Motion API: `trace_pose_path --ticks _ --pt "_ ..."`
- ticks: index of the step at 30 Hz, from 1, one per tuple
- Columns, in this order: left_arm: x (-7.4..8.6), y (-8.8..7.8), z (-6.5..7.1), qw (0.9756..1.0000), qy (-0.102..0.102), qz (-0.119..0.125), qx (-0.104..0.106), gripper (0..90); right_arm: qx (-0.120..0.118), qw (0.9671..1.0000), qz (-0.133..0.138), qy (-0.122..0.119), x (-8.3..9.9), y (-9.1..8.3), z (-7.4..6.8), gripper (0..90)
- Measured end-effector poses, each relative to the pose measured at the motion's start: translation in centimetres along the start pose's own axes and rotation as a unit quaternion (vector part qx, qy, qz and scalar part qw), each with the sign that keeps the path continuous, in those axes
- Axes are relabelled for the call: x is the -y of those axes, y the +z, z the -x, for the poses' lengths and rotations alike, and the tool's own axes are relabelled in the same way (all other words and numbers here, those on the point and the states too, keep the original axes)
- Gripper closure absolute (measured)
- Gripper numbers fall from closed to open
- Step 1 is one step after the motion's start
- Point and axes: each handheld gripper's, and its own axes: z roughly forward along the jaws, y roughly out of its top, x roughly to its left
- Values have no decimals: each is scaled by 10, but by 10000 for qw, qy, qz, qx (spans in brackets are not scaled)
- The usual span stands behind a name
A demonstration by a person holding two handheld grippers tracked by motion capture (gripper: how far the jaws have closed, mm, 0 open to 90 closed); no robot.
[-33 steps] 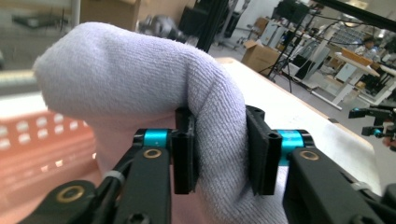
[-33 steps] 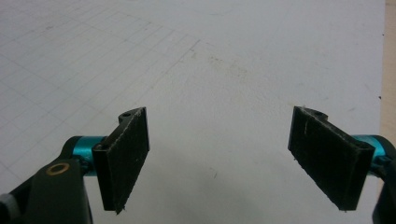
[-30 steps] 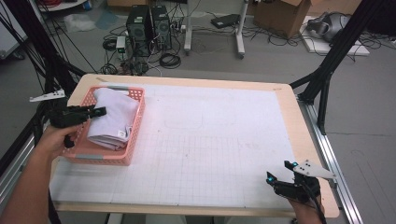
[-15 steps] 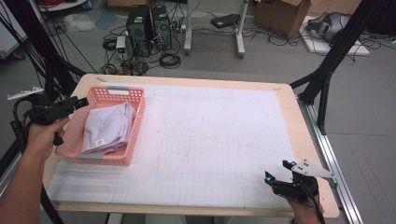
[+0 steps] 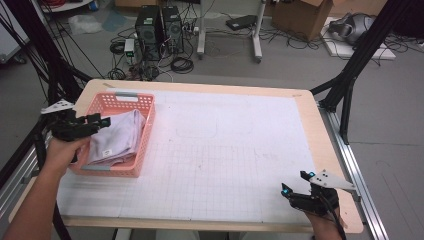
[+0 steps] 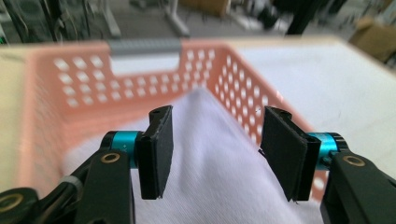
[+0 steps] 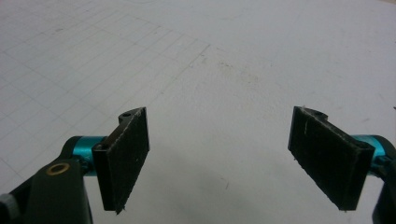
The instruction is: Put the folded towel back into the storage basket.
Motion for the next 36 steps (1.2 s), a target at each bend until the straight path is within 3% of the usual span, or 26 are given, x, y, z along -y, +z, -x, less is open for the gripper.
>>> trace_pose_path --ticks 3,7,13,19,21,23,25,28,31,36 --pt "3 19 6 9989 30 -466 20 420 -25 10000 3 -30 -2 2 -2 194" --pt "9 41 13 9941 222 -1059 2 407 -27 10000 16 -29 -4 2 -3 194" --pt "12 48 16 9915 312 -1264 -15 404 -10 10000 1 -45 -2 2 -3 194" --pt "14 53 20 9866 509 -1553 28 406 -32 10000 25 -53 -4 3 -5 194" --pt "14 51 19 9878 472 -1486 17 405 -37 10000 16 -38 -4 3 -6 194" --pt "12 47 19 9906 426 -1298 -64 397 -36 10000 24 -55 -5 3 -5 194" --pt "8 40 18 9953 283 -922 -92 373 -37 10000 41 -62 -5 2 -5 194" --pt "3 28 17 9990 184 -381 -126 353 -37 9999 83 -63 -6 1 -5 194" --pt "-1 16 17 9997 95 107 -181 321 -48 9999 91 -33 -6 1 -5 194" --pt "-4 2 26 9968 15 794 -100 241 -58 9999 118 6 -6 2 -4 194"
